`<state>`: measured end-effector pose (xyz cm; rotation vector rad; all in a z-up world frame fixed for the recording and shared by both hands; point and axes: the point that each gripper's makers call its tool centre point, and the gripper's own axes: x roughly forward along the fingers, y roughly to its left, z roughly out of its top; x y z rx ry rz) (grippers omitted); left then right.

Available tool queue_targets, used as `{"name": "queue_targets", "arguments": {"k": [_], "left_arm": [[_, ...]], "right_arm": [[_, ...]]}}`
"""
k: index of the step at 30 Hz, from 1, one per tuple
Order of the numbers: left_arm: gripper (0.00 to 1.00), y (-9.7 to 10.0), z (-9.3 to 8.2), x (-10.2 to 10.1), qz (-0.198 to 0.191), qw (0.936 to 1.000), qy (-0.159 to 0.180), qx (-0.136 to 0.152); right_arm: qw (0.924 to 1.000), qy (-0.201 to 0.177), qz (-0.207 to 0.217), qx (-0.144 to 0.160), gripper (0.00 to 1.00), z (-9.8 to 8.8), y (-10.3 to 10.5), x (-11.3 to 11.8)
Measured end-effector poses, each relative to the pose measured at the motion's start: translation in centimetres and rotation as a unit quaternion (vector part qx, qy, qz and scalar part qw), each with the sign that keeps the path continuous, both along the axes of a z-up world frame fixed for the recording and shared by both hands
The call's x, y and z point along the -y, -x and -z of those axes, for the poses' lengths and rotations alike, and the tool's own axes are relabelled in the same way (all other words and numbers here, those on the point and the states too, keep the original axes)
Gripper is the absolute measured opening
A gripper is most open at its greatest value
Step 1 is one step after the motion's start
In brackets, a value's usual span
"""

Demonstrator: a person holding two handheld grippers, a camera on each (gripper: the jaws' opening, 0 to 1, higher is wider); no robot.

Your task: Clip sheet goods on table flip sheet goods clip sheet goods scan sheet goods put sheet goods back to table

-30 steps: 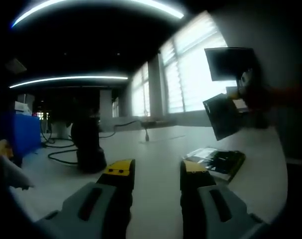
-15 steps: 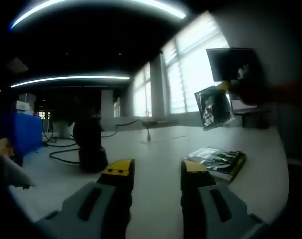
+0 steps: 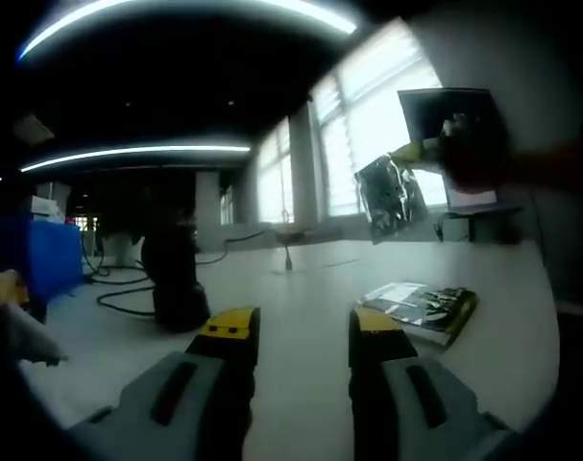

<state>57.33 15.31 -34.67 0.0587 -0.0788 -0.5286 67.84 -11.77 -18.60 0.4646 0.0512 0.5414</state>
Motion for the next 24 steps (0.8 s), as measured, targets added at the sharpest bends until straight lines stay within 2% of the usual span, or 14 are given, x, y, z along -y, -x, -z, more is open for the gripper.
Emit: {"name": "queue_targets", "arguments": {"k": [7, 12, 19, 24], "left_arm": [[0.30, 0.0, 0.0, 0.0, -0.003, 1.0000, -0.001, 0.000], [0.29, 0.0, 0.2, 0.1, 0.001, 1.0000, -0.005, -0.002], [0.29, 0.1, 0.1, 0.2, 0.002, 0.9999, -0.010, 0.002], [0.29, -0.1, 0.4, 0.1, -0.003, 0.9998, -0.019, -0.002]], "right_arm": [[0.9998, -0.007, 0.015, 0.005, 0.00, 0.0, -1.5, -2.3], [0.9994, -0.028, 0.019, -0.010, 0.00, 0.1, -2.5, -3.9], [0.9991, -0.004, 0.041, -0.005, 0.00, 0.4, -3.7, -5.1], [0.9982, 0.023, 0.047, 0.027, 0.00, -0.1, -4.6, -6.3]]}}
